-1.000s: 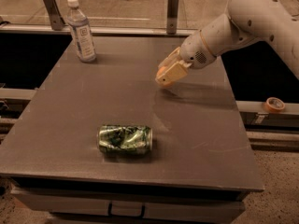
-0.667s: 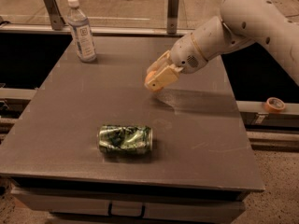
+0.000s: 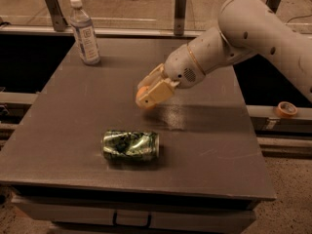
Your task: Move orange near green can
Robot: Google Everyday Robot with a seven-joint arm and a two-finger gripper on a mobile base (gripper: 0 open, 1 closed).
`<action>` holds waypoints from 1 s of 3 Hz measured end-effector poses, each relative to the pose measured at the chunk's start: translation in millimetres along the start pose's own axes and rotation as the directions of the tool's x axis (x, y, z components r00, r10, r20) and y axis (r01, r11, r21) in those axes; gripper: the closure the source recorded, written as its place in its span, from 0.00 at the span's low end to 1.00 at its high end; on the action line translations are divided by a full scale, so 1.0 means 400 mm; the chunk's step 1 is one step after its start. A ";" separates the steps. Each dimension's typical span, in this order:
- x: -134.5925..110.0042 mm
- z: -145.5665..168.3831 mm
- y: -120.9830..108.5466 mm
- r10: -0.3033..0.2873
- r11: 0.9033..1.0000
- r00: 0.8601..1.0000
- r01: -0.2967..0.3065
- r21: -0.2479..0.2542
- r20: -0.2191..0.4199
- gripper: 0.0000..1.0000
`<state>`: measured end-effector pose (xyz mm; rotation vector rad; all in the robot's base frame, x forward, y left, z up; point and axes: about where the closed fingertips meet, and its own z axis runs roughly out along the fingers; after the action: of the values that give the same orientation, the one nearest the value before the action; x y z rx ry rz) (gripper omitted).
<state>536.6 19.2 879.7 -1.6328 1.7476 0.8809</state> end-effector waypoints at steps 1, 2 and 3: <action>-0.008 0.007 0.056 0.048 0.998 0.999 -0.049 -0.049 -0.016 0.82; 0.003 0.021 0.084 0.105 0.990 0.993 -0.109 -0.088 -0.045 0.59; 0.013 0.042 0.107 0.151 0.980 0.986 -0.158 -0.124 -0.067 0.35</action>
Offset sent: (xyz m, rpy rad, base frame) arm -0.0475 0.0055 -0.0106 -0.0658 0.2382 -0.0039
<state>493.2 30.8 868.7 -1.6349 1.9130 1.0484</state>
